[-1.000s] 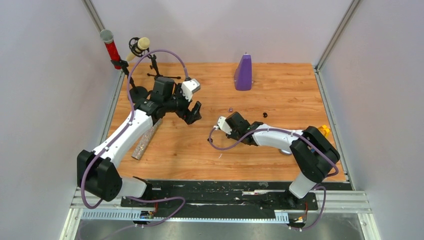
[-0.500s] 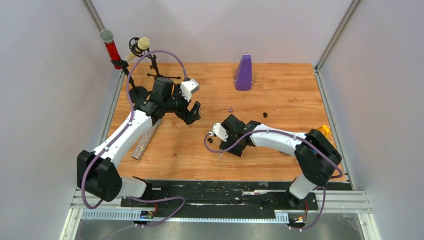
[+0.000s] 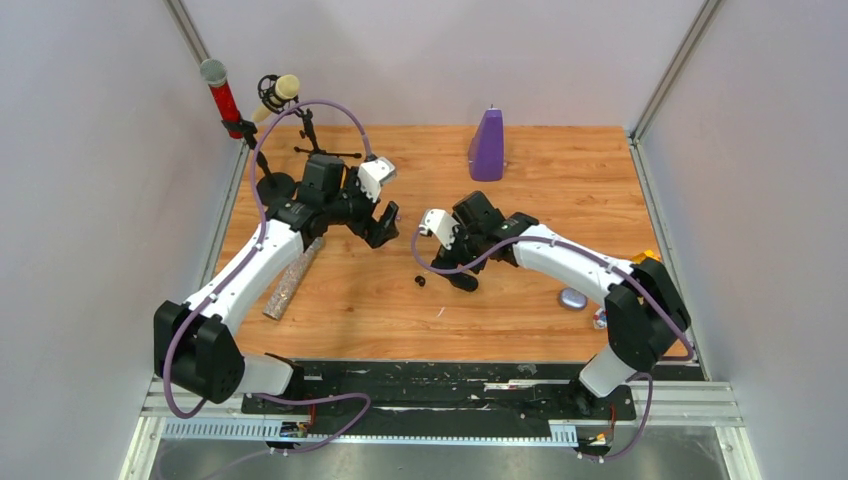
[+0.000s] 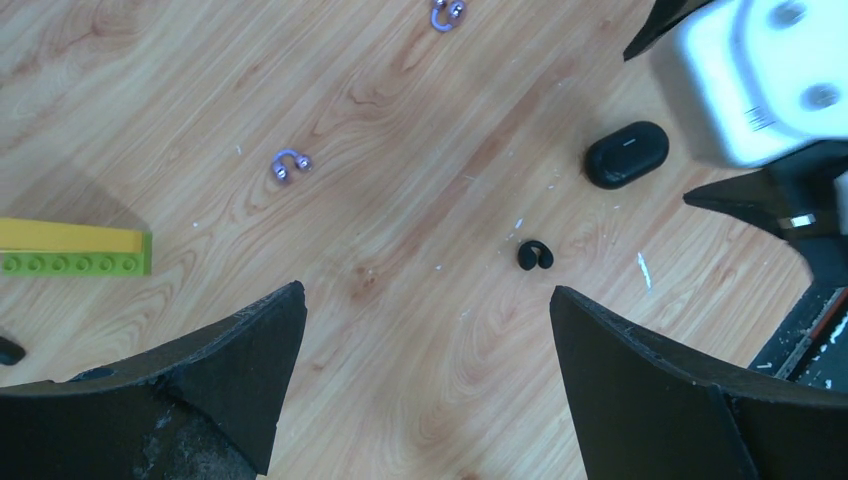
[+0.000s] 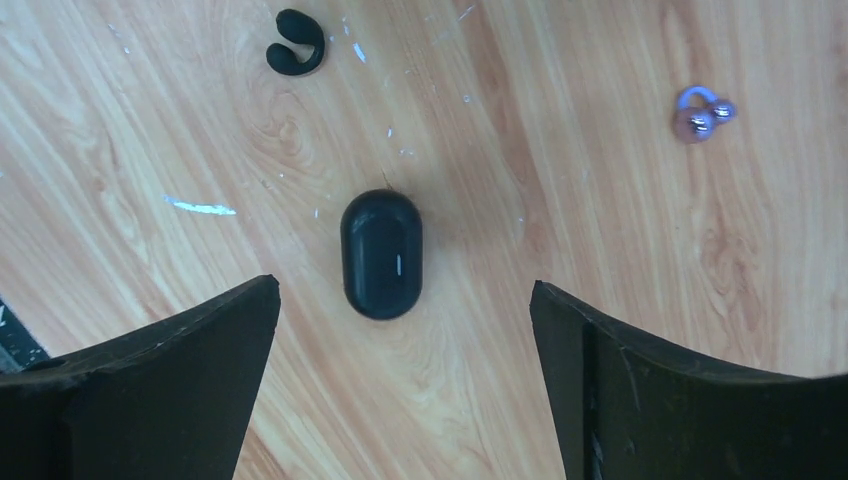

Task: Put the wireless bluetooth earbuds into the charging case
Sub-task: Place the charging case at the center of the board, then pick up the charging case at the center of the board.

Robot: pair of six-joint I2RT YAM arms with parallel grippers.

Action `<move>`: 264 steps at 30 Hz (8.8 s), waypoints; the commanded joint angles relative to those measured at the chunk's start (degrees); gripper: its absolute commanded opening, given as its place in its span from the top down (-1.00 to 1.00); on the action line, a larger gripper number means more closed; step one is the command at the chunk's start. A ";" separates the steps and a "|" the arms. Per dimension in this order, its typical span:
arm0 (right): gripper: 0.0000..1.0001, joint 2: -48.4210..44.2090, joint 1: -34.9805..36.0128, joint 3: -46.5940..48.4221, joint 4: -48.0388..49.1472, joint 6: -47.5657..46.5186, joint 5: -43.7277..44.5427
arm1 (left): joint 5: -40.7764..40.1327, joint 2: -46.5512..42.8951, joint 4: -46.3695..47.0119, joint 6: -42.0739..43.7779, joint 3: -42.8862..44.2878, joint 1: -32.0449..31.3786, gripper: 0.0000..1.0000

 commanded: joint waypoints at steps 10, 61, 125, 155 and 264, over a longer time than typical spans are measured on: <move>-1.00 10.40 1.33 -1.84 12.25 1.73 8.38 | 0.29 -2.93 1.57 0.13 0.20 2.57 -1.00; -1.00 -18.05 -36.07 0.54 -3.04 15.66 -20.32 | -8.24 30.03 -6.28 -5.91 26.94 -18.93 -1.00; -0.70 -3.98 -46.89 2.23 0.58 26.87 -77.67 | -19.77 13.21 -1.41 5.16 23.28 -31.78 0.04; -0.17 -6.25 -35.68 -4.36 13.35 32.36 -69.74 | -14.83 17.09 -0.19 0.55 22.30 -31.73 0.03; 1.00 -23.13 -34.70 -8.92 -11.45 -14.87 -73.47 | 24.96 14.85 2.62 -7.13 17.98 -21.94 -1.00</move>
